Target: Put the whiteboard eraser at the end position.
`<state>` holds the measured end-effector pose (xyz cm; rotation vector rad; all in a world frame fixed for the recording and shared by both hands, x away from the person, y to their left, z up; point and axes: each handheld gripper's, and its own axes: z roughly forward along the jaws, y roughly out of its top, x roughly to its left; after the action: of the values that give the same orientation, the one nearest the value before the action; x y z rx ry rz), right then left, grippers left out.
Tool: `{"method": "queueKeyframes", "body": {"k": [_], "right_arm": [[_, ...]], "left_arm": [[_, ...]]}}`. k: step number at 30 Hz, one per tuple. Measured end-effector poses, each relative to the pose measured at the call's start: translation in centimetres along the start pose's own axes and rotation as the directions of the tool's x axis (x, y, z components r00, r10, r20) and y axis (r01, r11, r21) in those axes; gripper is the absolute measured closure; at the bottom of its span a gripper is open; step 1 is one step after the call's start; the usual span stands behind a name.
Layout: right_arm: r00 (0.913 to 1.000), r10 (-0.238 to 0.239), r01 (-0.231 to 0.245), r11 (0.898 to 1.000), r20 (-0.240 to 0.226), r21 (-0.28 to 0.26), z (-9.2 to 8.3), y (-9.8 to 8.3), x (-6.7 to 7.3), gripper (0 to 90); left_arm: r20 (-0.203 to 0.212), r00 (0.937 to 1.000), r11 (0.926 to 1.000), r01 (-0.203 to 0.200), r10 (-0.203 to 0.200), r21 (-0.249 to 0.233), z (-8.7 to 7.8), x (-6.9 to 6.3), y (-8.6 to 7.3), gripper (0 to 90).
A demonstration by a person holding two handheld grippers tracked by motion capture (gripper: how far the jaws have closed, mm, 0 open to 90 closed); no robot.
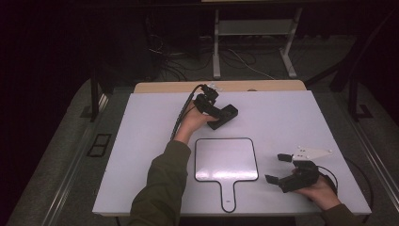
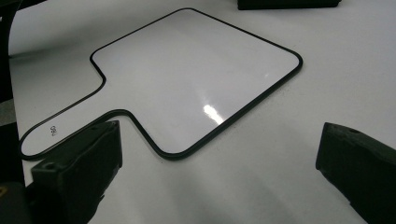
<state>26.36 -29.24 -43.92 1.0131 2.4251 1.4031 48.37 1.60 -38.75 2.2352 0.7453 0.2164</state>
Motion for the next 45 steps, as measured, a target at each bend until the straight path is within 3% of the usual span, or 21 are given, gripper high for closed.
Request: {"method": "queueKeyframes", "body": {"k": [12, 14, 17, 20, 32, 45], "right_arm": [[1.0000, 0.003, -0.003, 1.000, 0.008, 0.003, 0.2, 0.0, 0.0, 0.0], [1.0000, -0.002, 0.002, 1.000, 0.008, 0.001, 0.2, 0.0, -0.1, 0.0], [0.9999, 0.010, -0.010, 1.000, 0.007, -0.006, 0.1, 0.0, -0.3, 0.0], [0.9998, 0.018, -0.018, 1.000, 0.006, -0.014, 0.0, 0.0, -0.5, 0.0], [0.9996, 0.028, -0.029, 1.000, -0.006, -0.003, 0.4, -0.2, -0.5, 0.0], [0.9995, 0.030, -0.030, 1.000, -0.011, -0.009, 0.3, -0.3, -0.6, 0.0]], "left_arm": [[0.010, 0.9999, 0.9993, 0.011, -0.011, -0.035, -1.5, -0.8, -1.7, 3.3], [0.005, 0.9999, 0.9997, -0.012, 0.012, -0.020, -1.9, -0.8, -2.0, 1.9], [-0.002, 0.9999, 0.9990, 0.011, -0.011, -0.043, -2.2, -1.2, -2.5, 0.0], [-0.006, 1.0000, 0.9988, -0.005, 0.004, -0.049, -2.7, -1.5, -2.9, 0.0], [-0.005, 0.9998, 0.9949, 0.018, -0.018, -0.100, -4.3, -2.7, -5.4, 0.0], [-0.003, 0.9993, 0.9920, 0.038, -0.038, -0.121, -5.6, -3.4, -8.0, 0.0]]}}
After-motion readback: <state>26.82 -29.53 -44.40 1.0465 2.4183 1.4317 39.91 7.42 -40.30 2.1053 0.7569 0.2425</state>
